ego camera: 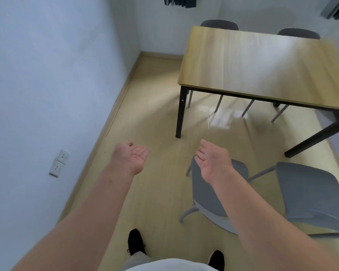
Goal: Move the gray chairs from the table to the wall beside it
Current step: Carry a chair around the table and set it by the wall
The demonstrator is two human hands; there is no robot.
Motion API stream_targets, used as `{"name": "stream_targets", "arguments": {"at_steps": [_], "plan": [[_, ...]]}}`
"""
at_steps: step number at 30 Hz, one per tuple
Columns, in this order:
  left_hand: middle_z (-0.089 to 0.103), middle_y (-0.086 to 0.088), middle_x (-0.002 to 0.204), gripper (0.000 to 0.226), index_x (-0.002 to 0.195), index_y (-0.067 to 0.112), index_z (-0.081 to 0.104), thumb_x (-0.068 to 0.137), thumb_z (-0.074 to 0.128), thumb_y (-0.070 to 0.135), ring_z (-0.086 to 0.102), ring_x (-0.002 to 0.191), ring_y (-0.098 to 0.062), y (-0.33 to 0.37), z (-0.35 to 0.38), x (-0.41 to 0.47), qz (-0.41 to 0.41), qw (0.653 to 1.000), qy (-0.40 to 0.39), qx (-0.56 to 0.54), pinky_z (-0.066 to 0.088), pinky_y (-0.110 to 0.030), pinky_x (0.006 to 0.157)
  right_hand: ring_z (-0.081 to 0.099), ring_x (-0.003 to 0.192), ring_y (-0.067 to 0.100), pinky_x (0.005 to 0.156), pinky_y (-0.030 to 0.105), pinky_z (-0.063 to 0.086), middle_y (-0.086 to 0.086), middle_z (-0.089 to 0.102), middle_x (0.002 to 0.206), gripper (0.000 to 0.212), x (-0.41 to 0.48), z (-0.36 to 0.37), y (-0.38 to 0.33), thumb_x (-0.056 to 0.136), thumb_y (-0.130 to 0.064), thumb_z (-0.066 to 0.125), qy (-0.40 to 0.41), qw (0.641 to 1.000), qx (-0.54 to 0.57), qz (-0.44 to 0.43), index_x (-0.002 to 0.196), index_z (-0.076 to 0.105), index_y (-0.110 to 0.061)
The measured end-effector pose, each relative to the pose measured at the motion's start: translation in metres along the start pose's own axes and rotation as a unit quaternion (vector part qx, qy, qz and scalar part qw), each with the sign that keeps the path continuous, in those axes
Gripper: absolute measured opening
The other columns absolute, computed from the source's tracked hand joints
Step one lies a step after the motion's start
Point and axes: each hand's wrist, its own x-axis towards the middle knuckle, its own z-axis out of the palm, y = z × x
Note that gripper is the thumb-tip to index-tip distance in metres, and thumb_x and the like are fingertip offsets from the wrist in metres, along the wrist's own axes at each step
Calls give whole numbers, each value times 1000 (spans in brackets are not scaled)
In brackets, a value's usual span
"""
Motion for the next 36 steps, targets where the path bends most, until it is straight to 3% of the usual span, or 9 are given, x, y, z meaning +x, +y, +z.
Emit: {"name": "stream_targets", "arguments": {"at_steps": [1,3,9,18,27,36], "plan": [[21,-20,159,53,154,1,16,104,27,14,25,146,-32,56,-16,15,-4,1000,-23,3,25,-41,119,35,144,34,118,44,31,22,32,157,49,-3,63,9,102,-8,44,-10,1000,15,6,148,34,5],[26,-21,158,51,153,0,20,104,26,13,29,145,-33,71,-15,8,9,999,-30,15,28,-41,117,29,147,33,120,44,27,22,26,160,51,-9,73,9,104,-4,38,-2,998,65,18,152,25,5],[35,-20,154,50,150,-6,26,104,31,15,36,142,-31,193,-25,12,29,998,-53,7,31,-40,116,42,139,39,115,45,37,29,38,152,49,-21,207,11,99,-1,52,-29,997,73,11,143,36,12],[39,-19,152,48,147,-6,30,104,30,13,40,139,-30,282,16,87,20,998,-50,-13,35,-39,114,45,137,38,111,44,42,27,41,151,45,47,310,-13,99,-2,52,-31,993,112,26,142,41,8],[50,-20,141,41,138,-8,41,101,36,8,52,129,-32,371,132,189,40,999,-25,0,43,-39,108,53,130,36,107,42,48,25,48,145,42,168,418,-110,98,-5,56,-48,989,135,38,137,47,5],[52,-21,139,40,138,-8,42,101,36,7,53,128,-34,446,265,269,32,998,-45,-2,42,-40,109,56,127,35,101,39,52,24,52,142,44,257,504,-212,97,-7,58,-52,987,152,32,138,47,5]]}}
